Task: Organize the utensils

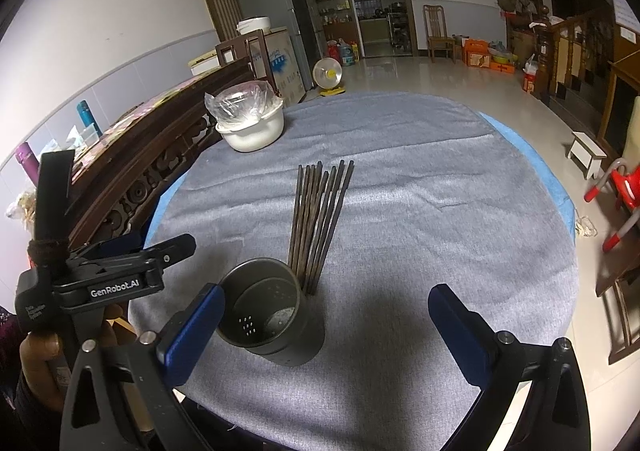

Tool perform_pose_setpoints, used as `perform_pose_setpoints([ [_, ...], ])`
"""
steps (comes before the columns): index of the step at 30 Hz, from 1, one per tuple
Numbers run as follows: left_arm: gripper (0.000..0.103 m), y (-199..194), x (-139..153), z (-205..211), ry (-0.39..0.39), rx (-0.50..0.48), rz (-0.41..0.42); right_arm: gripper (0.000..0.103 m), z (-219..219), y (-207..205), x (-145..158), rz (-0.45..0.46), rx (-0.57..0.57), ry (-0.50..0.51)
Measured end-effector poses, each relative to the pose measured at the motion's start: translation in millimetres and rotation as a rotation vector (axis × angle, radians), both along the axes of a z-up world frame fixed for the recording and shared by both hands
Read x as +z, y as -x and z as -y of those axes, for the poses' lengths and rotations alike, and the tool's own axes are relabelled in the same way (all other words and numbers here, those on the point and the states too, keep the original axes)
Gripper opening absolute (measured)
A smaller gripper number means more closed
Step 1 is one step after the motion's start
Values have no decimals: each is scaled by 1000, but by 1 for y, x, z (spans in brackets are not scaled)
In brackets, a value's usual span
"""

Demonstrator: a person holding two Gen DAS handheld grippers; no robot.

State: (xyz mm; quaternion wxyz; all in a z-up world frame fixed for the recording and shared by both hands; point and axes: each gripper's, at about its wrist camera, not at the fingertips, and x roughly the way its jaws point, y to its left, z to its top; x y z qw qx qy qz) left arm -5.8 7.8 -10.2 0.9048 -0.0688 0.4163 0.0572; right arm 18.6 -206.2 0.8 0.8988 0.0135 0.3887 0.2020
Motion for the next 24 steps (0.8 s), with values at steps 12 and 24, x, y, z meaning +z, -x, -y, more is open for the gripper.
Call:
perform_pose_setpoints([
  [12,103,1,-1,2,2,-6,-3,103,0,1,0,0,-3,-2],
  [24,103,1,1,2,3,-9,-5,103,-1,1,1,-3,0,-10],
])
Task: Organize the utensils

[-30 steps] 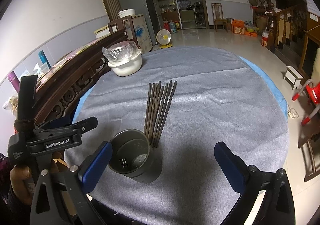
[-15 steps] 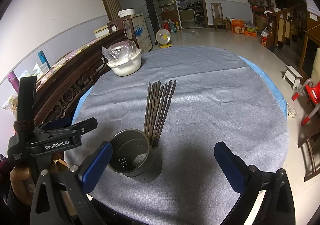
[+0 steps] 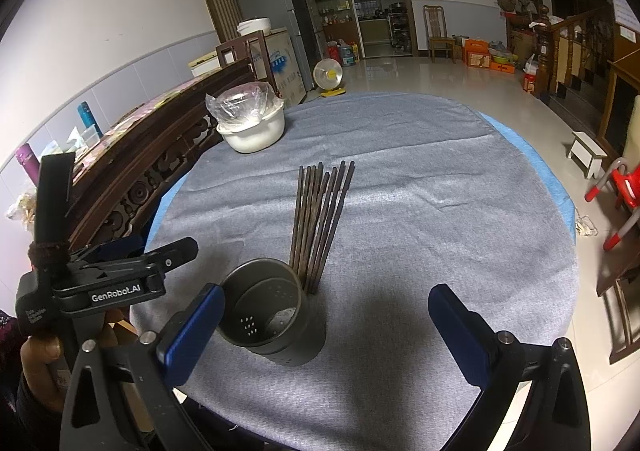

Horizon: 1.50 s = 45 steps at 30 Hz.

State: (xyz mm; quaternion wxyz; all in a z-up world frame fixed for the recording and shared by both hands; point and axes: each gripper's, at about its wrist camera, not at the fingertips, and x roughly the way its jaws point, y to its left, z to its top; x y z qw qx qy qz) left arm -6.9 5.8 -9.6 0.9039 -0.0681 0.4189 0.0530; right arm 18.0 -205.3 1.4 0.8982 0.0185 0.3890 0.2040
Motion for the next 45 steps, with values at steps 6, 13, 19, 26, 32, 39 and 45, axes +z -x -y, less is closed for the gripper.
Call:
perform_pose_setpoints([
  [6,103,-1,-1,-2,10,3,-8,103,5,-1,2,-12,13,-42],
  [13,103,-15,-25,-31,59,78,-91,103,47,-42,7,-111,-19,-250],
  [19,103,-23,-45,-48,81,124,-139,103,73,-122,-32,-340,-77,-267],
  [26,103,-33,-59,-51,78,113,-177,97,33,-202,-93,-557,-53,-184],
  [32,103,-38,-65,-57,85,106,-190,71,-27,-244,-115,-628,3,-90],
  [39,103,-39,-75,-72,119,122,-202,71,-74,-268,-130,-629,16,76],
  [45,103,-39,-82,-83,151,143,-214,57,-97,-274,-142,-616,1,213],
])
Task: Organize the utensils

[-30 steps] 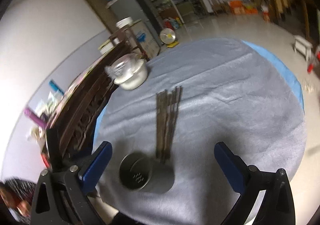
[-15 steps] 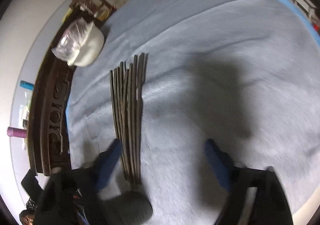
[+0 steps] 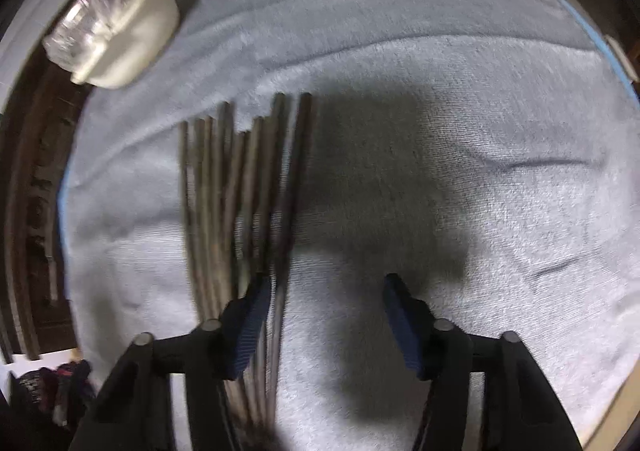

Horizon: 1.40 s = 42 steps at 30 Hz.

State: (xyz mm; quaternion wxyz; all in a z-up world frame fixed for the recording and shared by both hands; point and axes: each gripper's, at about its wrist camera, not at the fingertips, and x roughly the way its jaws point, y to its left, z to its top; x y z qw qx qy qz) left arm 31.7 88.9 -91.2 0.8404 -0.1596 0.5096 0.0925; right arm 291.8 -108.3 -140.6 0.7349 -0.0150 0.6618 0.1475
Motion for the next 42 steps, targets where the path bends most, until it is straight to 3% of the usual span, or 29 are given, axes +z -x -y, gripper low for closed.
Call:
perform_pose_setpoints([
  [3,103,0,-2,-3,4,6,-1,44,-15,2,-1,16,38,61],
  [7,103,-2,-2,-3,3,7,-3,37,-34,3,-3,43,87,124],
  [9,103,-5,-1,-3,-3,4,-6,20,-39,3,-3,53,108,137],
  [12,103,-12,3,-3,-9,-7,-9,12,-32,3,0,55,125,164],
  [15,103,-30,9,-3,-13,-18,-26,12,-11,2,1,71,109,207],
  [21,103,-95,16,17,15,-77,-82,12,8,1,5,68,89,135],
  [25,102,-142,2,36,67,-104,-168,12,10,3,0,78,104,112],
  [30,89,-176,-18,43,112,-62,-253,12,42,7,-4,81,109,66],
  [32,70,-183,-25,46,124,-50,-288,12,56,5,-2,80,110,55],
  [33,66,-186,-28,47,134,-49,-304,12,57,5,-1,80,110,51],
  [40,65,-196,-35,51,165,-24,-326,12,67,7,-1,84,112,31],
  [42,65,-198,-34,53,138,-21,-328,12,66,7,-2,84,112,32],
])
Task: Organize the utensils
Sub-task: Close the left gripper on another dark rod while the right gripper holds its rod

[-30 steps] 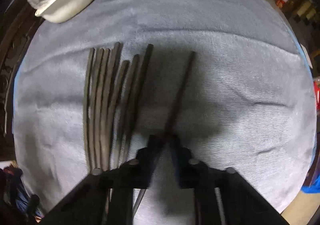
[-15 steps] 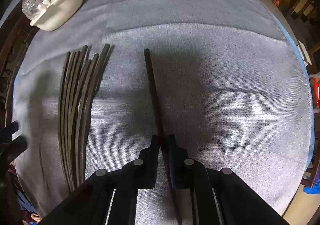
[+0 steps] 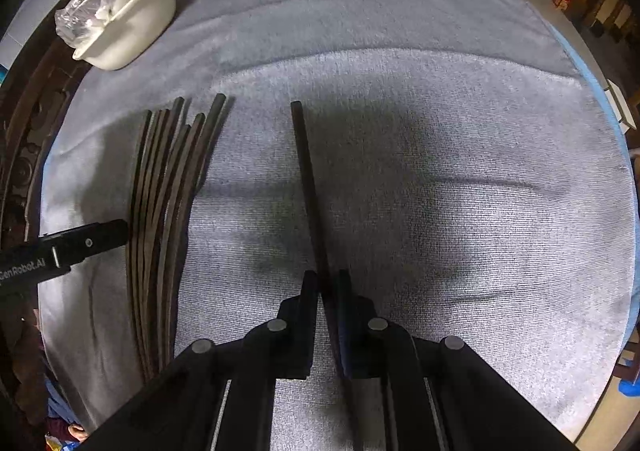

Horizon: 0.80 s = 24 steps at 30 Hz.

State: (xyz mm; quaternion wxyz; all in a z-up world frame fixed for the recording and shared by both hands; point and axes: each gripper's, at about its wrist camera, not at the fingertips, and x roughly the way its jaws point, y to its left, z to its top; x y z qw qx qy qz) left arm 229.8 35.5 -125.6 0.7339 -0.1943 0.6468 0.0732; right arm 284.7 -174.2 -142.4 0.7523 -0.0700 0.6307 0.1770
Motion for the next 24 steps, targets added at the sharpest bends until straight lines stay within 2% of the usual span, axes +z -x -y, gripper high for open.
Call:
perform_pose_setpoints([
  [6,57,-9,-2,1,-22,7,-25,12,3,-3,-1,-2,-6,-7],
  [7,52,-10,-2,2,-20,-1,-27,12,5,-3,-1,-3,-8,-6],
  [8,36,-10,-1,2,-18,-8,-32,12,4,-3,-1,-3,-9,-5],
  [10,9,-8,-1,-4,-69,-8,-67,12,4,-4,-2,-3,-9,-2],
  [12,10,-8,-2,-11,-29,2,-66,12,4,-5,-1,-3,-10,-1],
  [14,10,-9,-3,-13,-21,-7,-70,12,3,-5,-1,-2,-7,5],
  [19,8,-15,0,-8,-58,-30,-73,12,3,-7,0,-11,-8,1],
  [24,5,-16,-4,0,-57,-160,-112,12,11,-12,0,-71,-37,-35],
])
